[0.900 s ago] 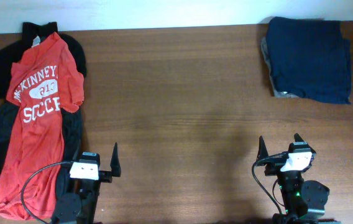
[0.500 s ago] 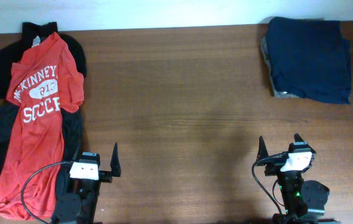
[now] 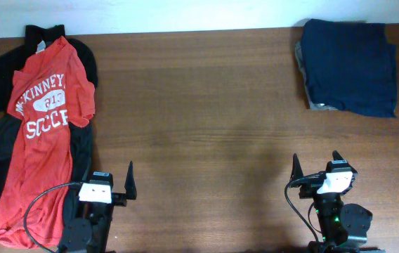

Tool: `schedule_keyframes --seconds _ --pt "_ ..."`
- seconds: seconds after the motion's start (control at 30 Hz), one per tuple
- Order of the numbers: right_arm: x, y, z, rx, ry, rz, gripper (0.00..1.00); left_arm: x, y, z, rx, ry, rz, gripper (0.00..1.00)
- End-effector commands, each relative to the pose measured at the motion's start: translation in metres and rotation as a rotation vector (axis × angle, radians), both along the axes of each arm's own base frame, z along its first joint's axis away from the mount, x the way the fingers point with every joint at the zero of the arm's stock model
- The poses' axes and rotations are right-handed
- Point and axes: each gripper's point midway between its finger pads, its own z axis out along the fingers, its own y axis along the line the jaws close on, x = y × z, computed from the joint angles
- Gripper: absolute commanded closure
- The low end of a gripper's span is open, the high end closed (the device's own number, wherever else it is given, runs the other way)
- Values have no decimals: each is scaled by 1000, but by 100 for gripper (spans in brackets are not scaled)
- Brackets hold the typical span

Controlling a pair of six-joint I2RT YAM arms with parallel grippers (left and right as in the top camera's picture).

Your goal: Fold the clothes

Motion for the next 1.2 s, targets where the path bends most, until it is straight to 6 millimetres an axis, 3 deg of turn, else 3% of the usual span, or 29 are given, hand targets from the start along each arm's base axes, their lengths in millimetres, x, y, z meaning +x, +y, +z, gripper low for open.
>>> schedule_keyframes --seconds 0.0,0.87,1.0,1.17 --pt "0 -3 -2 7 1 -16 1 0 2 0 16 -3 10 1" --pt "0 -3 0 6 -8 -16 1 0 2 0 17 -5 14 1" --pt "1 0 15 -2 -68 3 1 -2 -8 1 10 -10 -50 1" --pt "-3 19 58 -33 -244 112 1 -6 -29 15 13 -66 -175 1"
